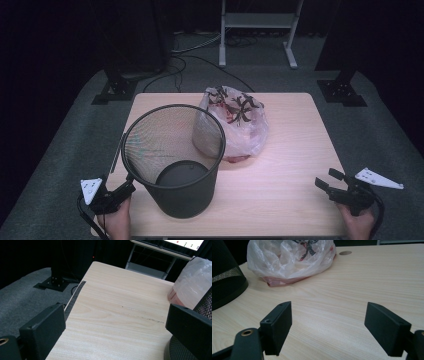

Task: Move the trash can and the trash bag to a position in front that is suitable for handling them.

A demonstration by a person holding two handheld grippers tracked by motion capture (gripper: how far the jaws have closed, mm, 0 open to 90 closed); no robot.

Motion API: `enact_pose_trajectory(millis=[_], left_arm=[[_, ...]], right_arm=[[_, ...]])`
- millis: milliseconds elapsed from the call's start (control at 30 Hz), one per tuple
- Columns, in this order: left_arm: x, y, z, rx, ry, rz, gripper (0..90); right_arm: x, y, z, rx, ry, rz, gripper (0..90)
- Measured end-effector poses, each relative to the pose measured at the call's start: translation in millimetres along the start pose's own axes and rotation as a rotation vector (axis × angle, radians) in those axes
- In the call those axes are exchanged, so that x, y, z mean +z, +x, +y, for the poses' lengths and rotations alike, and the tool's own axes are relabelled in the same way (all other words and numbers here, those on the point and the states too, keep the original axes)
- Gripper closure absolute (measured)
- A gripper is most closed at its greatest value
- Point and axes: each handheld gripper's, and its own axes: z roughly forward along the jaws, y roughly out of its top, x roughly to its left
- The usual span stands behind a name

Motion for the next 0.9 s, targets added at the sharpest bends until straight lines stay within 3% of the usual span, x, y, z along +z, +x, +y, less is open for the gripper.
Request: enact_pose_trajectory(millis=[167,233,333,467,633,700,733,900], left_arm=[[2.5,-0.7,-0.2,0.001,0.003,-0.008,1.6],[2.7,-0.8,-0.4,-0.02,0.006,-0.028,1.5],[3.2,-1.7,-0.3,-0.01,0.005,-0.032,1.6],[2.4,1.4,0.6,-0.01,-0.009,-0.042,1.5],[-0.1,5.0,0.4,-0.016,-0.019,-0.038,1.6],[-0.1,6.5,0.2,-0.023,-0.02,-0.039,1.6],[0.4,6.8,0.3,-0.022,-0.021,-0.039,1.6],[2.1,7.5,-0.2,-0.021,-0.017,-0.039,1.6]], right_arm=[[2.3,-1.8,-1.5,0.016,0.002,0.014,21.3],[2.6,-2.8,-1.6,0.024,-0.004,0.023,21.7],[6.3,-4.1,-0.9,0.024,0.006,0.03,21.8],[13.1,-1.7,6.9,0.027,0.002,0.072,22.1],[27.7,5.3,22.0,-0.008,0.019,0.109,22.8],[38.6,9.0,31.9,-0.029,0.036,0.126,22.8],[52.5,14.8,45.9,-0.062,0.06,0.146,22.8],[80.6,23.8,73.1,-0.128,0.097,0.164,22.8]])
